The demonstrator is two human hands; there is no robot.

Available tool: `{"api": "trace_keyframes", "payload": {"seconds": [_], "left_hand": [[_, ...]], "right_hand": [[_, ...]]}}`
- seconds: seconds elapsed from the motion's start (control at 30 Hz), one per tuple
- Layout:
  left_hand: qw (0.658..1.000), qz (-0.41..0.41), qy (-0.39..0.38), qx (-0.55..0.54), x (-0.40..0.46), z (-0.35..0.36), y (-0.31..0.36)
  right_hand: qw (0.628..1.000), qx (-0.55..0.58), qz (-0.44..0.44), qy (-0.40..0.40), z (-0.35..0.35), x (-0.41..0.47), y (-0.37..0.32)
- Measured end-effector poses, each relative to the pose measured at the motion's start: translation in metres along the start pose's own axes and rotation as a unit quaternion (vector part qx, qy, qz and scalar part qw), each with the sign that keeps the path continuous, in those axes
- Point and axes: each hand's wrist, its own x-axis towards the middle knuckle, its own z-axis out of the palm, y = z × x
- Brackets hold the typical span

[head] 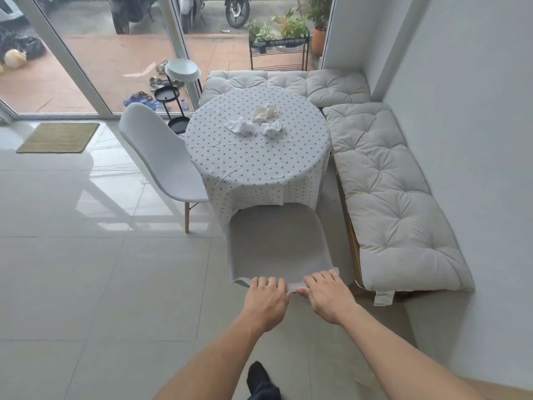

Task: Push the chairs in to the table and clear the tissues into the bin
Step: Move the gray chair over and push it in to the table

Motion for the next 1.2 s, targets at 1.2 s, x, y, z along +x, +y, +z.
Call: {"api": "trace_keyframes", "payload": {"seconds": [1.2], "left_hand": [[0.992, -0.065, -0.041, -0.102, 0.164, -0.108, -0.168]], "right_hand": [[0.997, 0.064, 0.011, -0.049, -0.132, 0.192, 0.027]]}}
